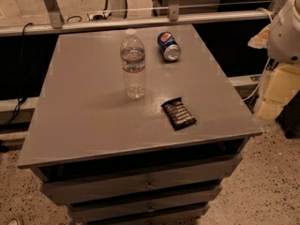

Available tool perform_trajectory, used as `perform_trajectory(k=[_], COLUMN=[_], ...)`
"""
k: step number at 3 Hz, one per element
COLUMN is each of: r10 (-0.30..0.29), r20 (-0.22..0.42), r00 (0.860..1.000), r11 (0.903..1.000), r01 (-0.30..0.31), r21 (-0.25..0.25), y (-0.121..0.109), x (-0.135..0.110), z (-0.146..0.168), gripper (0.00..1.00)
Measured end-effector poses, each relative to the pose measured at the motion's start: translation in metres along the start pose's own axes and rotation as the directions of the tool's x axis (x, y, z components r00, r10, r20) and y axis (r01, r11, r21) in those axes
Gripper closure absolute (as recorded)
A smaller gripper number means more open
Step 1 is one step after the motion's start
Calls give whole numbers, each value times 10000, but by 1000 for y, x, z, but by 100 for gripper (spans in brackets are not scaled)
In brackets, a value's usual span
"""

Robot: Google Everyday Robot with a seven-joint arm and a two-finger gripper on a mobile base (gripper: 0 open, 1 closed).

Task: Knock water bottle over

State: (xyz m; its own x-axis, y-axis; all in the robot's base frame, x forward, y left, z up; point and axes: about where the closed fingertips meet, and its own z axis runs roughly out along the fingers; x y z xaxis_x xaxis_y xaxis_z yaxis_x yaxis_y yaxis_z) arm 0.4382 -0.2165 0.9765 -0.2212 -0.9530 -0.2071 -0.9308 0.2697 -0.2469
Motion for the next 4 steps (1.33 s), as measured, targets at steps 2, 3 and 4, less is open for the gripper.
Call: perform_trajectory(k=[2,3,4], r10=[221,563,797], r20=[844,1942,3506], r00=[9962,9793,9331], r11=[9998,9983,9964], r01=[-218,-516,-648], r21=[-45,-288,-541], y=[-14,-32,-45], x=[-23,-52,-93], z=[21,48,72], gripper=[0,0,0])
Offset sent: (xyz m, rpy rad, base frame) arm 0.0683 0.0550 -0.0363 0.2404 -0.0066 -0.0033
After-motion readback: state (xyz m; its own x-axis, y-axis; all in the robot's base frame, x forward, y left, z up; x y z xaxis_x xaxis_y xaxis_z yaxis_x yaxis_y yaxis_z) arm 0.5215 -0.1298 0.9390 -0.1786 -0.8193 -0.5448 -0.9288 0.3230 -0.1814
